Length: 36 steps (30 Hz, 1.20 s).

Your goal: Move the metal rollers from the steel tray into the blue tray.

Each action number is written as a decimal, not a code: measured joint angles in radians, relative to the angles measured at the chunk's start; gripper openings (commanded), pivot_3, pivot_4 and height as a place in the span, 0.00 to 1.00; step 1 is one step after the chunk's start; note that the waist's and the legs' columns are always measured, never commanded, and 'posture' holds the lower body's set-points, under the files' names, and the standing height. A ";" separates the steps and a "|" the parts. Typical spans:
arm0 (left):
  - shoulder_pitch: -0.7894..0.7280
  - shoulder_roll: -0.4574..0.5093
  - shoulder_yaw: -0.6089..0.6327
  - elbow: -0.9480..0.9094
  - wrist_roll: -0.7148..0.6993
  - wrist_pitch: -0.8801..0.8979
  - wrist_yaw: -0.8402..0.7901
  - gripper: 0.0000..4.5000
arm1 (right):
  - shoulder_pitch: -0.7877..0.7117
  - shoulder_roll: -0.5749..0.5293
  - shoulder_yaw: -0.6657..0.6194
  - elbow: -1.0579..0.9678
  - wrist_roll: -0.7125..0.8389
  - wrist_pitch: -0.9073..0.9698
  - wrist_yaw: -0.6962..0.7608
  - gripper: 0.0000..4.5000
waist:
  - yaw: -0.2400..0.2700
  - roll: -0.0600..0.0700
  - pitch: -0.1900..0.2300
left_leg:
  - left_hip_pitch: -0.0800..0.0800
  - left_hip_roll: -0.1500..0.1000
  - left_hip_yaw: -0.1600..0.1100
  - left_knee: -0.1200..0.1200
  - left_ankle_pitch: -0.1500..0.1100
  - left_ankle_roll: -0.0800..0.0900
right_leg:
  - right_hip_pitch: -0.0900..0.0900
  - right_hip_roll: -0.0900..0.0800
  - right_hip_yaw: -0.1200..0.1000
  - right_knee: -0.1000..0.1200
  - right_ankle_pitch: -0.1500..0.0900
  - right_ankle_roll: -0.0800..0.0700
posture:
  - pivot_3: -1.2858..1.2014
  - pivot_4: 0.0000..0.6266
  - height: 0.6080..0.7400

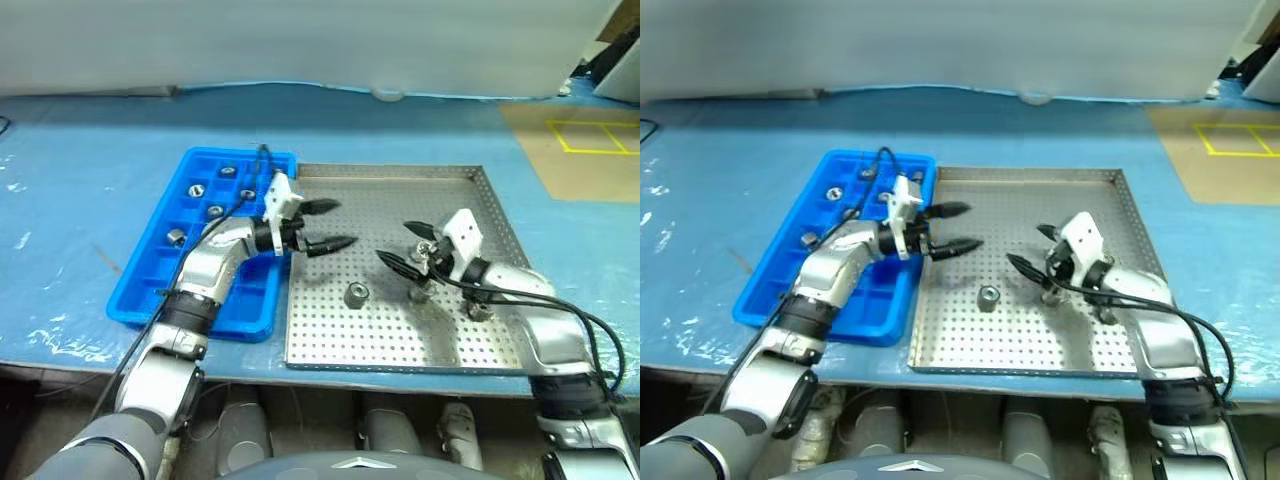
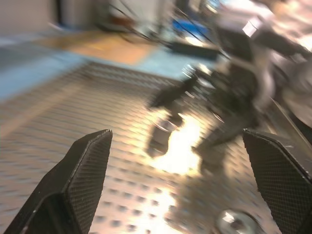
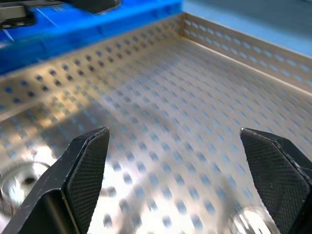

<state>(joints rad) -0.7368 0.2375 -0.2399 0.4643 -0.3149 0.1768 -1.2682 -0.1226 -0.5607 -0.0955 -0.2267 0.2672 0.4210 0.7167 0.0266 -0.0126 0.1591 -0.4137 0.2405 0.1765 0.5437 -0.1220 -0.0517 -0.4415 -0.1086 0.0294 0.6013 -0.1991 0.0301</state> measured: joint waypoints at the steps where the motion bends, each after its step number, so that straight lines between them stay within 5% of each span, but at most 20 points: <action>1: -0.025 -0.003 -0.034 0.051 0.027 -0.020 -0.050 1.00 | 0.025 -0.004 -0.021 -0.020 -0.001 0.007 -0.017 1.00 | -0.010 0.000 0.000 | 0.000 0.000 0.000 0.000 0.000 0.000 | 0.000 0.000 0.000 0.000 0.000 0.000 | 0.36 0.24 1.00; 7: -0.109 -0.048 -0.179 0.293 0.219 -0.197 -0.130 1.00 | 0.114 -0.005 -0.084 -0.110 0.010 0.030 -0.082 1.00 | -0.042 0.000 0.000 | 0.000 0.000 0.000 0.001 -0.001 0.001 | 0.001 0.000 0.000 0.000 0.000 0.000 | 0.34 0.24 1.00; 10: -0.131 -0.063 -0.225 0.366 0.310 -0.319 -0.117 0.87 | 0.120 0.005 -0.084 -0.126 0.010 0.038 -0.106 1.00 | -0.045 0.002 -0.001 | 0.001 0.000 0.000 0.001 -0.001 0.001 | 0.001 0.000 0.000 0.000 0.000 0.001 | 0.34 0.24 1.00; 17: -0.142 -0.073 -0.172 0.403 0.322 -0.364 -0.077 0.40 | 0.095 0.017 -0.056 -0.135 0.010 0.038 -0.123 1.00 | -0.043 0.002 -0.001 | 0.001 0.000 0.000 0.002 -0.001 0.001 | 0.002 -0.001 0.000 0.000 0.000 0.000 | 0.36 0.24 1.00; 25: -0.053 -0.085 0.117 0.228 0.131 -0.180 0.153 0.40 | -0.054 0.057 0.050 -0.040 0.011 0.021 -0.071 1.00 | -0.037 0.002 -0.001 | 0.000 0.000 0.000 0.002 -0.001 0.001 | 0.001 -0.001 -0.001 0.001 0.000 0.000 | 0.44 0.24 1.00; 36: 0.381 -0.079 0.418 -0.431 0.052 -0.021 0.742 0.40 | -0.447 0.217 0.255 0.380 -0.017 -0.148 0.140 1.00 | 0.014 0.001 -0.001 | -0.003 0.003 -0.001 0.002 -0.001 0.002 | -0.001 0.000 -0.006 0.001 0.000 -0.002 | 0.55 0.24 1.00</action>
<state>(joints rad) -0.3562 0.1587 0.1783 0.0336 -0.2631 0.1555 -0.5258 -0.5701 -0.3434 0.1591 0.1536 0.2500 0.2734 0.8568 0.0402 -0.0118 0.1585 -0.4167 0.2436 0.1757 0.5452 -0.1228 -0.0502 -0.4423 -0.1090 0.0237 0.6027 -0.1991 0.0286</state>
